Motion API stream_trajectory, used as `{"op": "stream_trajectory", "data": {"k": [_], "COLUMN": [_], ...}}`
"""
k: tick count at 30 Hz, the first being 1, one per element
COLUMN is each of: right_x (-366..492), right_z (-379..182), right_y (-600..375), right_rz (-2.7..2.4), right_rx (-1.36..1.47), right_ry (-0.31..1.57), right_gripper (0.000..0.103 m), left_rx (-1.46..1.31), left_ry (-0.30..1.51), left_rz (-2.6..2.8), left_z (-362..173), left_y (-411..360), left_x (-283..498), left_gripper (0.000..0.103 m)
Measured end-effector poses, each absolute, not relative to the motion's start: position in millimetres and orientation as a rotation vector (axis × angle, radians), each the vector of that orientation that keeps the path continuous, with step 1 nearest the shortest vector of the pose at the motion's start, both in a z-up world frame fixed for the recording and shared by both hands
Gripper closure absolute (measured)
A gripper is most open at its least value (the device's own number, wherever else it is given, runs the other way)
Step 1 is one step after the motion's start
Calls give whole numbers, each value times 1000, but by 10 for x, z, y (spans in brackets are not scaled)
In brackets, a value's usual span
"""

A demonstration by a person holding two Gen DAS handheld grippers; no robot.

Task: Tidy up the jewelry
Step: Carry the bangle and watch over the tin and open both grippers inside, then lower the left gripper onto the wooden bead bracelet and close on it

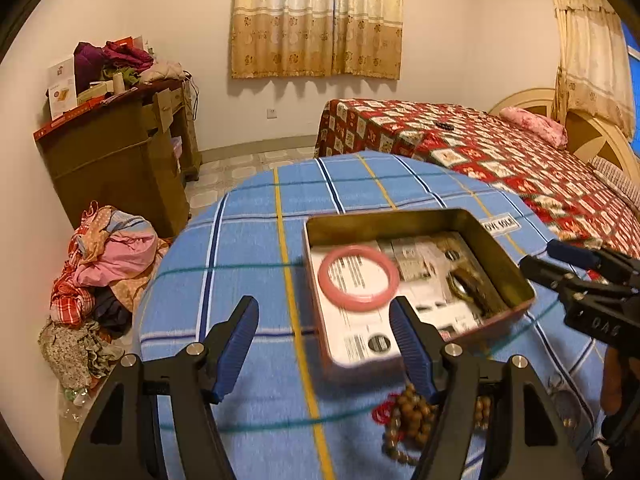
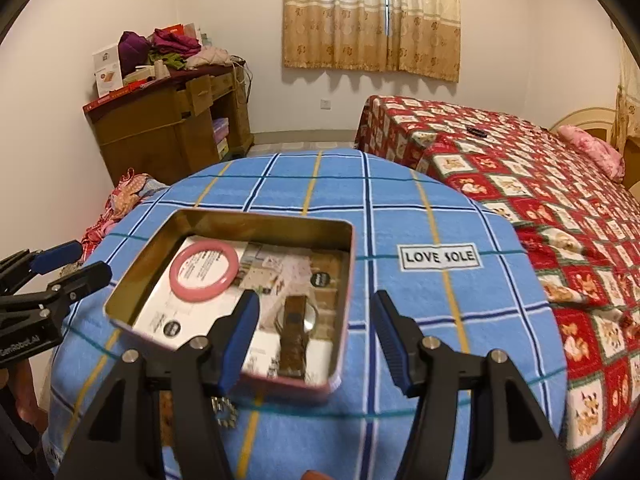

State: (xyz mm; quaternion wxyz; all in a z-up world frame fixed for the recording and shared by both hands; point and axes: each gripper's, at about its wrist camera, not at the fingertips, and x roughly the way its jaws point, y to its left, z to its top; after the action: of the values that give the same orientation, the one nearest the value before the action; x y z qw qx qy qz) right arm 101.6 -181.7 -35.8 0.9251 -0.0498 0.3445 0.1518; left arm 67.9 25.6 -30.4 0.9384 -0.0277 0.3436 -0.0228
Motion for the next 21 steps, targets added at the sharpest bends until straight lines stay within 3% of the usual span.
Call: {"op": "stream_trajectory", "data": {"k": [21], "right_x": [369], "right_z": [-698], "right_y": [-2445], "right_rz": [209], "right_rx": [-67], "right_ry": [777], "right_gripper": [42], "left_rx": [-20], "left_ry": [774], "left_rz": [-120], "left_z": [-613], "left_y": [-114], "left_x": [289], "left_gripper": [35]}}
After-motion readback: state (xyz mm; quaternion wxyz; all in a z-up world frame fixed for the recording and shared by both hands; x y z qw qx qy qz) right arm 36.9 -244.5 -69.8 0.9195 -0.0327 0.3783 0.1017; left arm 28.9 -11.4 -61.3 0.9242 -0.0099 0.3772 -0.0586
